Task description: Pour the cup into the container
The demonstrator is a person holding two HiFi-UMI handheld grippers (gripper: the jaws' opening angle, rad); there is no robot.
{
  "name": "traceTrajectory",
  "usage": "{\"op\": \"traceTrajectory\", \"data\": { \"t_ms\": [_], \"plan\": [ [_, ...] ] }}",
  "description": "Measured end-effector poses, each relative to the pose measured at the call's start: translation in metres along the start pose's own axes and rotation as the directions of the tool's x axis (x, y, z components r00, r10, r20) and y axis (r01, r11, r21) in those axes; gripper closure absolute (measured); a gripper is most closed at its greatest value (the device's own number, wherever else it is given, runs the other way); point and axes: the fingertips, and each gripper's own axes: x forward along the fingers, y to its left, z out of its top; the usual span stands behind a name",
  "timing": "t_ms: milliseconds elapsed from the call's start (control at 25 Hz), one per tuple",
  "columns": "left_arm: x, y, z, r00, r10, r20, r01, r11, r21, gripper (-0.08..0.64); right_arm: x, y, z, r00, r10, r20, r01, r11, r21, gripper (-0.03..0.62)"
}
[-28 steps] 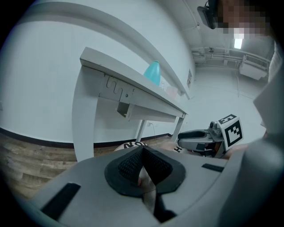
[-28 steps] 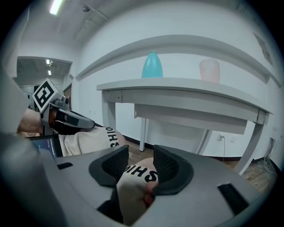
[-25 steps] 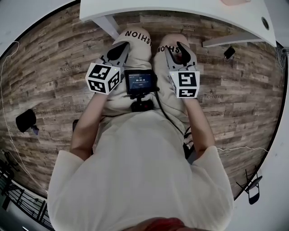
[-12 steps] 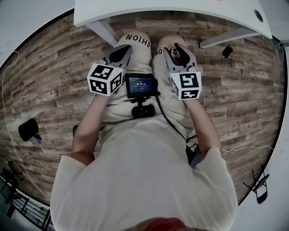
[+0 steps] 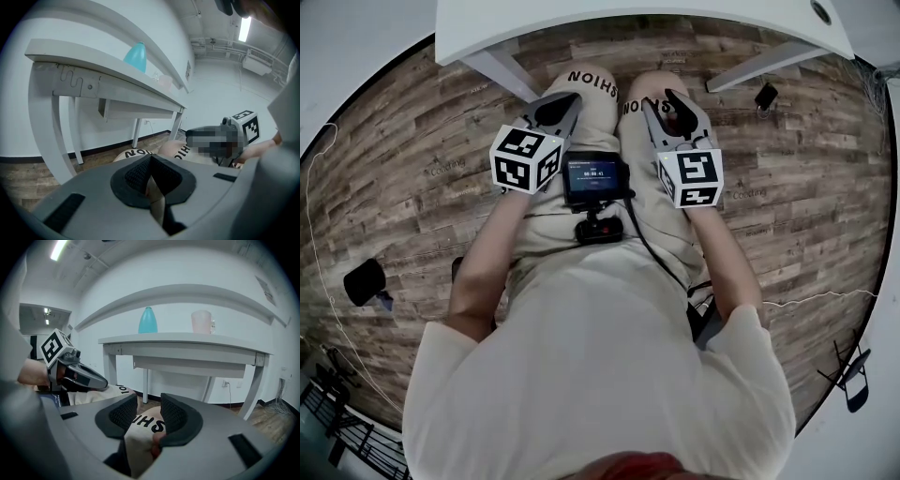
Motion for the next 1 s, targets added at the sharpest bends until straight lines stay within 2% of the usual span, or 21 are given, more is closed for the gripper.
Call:
{"op": "traceTrajectory", "data": {
  "t_ms": [480, 1000],
  "plan": [
    [0.028, -0.029, -0.001, 0.997, -0.063, -0.037, 0.064, 0.997, 0.038, 0.549, -0.026, -0.027, -0.005, 0.998, -0.055, 0.015, 0.054, 0.998, 0.038, 0.444],
    [0.023, -0.018, -0.004, 0.998, -0.03, -0.047, 0.032, 0.998, 0.048, 0.549, -0.019, -0.019, -0.004, 0.999, -0.033, 0.016, 0.032, 0.999, 0.036, 0.449]
  ]
}}
